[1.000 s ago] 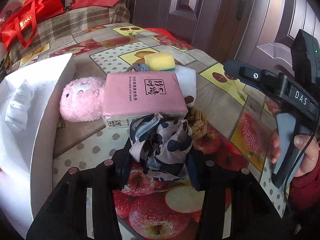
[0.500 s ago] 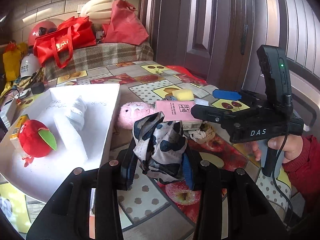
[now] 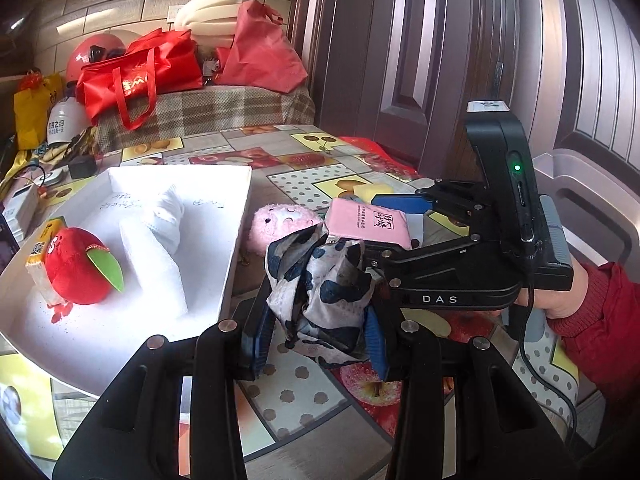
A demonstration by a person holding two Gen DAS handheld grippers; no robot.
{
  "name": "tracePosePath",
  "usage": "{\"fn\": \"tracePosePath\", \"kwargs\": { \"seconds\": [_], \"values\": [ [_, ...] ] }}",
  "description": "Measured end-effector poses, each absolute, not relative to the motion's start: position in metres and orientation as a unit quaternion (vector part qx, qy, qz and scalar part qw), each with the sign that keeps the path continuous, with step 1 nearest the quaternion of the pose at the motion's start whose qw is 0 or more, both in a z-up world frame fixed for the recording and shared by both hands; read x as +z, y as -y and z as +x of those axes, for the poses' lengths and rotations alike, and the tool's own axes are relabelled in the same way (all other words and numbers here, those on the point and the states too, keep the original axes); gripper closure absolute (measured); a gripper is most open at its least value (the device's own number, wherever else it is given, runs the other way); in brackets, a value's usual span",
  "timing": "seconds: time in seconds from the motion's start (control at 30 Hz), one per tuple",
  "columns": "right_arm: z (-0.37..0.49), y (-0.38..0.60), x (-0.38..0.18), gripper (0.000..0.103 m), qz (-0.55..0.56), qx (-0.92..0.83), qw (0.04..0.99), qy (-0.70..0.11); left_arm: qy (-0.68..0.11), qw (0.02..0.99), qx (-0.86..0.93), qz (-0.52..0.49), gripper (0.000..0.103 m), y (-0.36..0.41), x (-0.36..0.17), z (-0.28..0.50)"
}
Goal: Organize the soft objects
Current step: 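Grasp the cow-print cloth with the left tool while the right tool grasps the pink tissue pack, then carry the cow-print cloth and pink tissue pack over the white tray with both tools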
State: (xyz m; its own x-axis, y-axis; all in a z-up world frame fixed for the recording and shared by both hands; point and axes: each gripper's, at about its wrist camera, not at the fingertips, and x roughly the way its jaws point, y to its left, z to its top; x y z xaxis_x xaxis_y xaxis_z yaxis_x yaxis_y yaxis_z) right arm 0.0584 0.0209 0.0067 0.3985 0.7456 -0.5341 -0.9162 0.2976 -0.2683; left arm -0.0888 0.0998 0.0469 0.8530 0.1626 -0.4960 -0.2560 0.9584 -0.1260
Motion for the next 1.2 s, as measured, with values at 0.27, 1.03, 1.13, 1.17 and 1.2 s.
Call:
{"fn": "tracePosePath", "kwargs": {
  "seconds": [0.27,1.03,1.13,1.17,1.2],
  "values": [
    [0.053,0.032,0.029,0.047,-0.116,0.524,0.831,-0.143,-0.235,0.961,0.118,-0.084,0.064,-0.099,0.05,-0.092],
    [0.011,0.041,0.038,0.047,-0.022,0.541,0.833,-0.117,-0.194,0.965,0.166,-0.058,0.064,-0.108,0.055,-0.119],
    [0.005,0.032,0.037,0.047,-0.032,0.545,0.83,-0.115,-0.19,0.963,0.184,-0.055,0.064,-0.118,0.054,-0.126],
    [0.003,0.029,0.036,0.047,-0.037,0.546,0.829,-0.116,-0.188,0.962,0.191,-0.052,0.064,-0.121,0.055,-0.128],
    [0.002,0.025,0.035,0.047,-0.041,0.547,0.828,-0.117,-0.186,0.961,0.199,-0.049,0.064,-0.125,0.055,-0.131]
  ]
}}
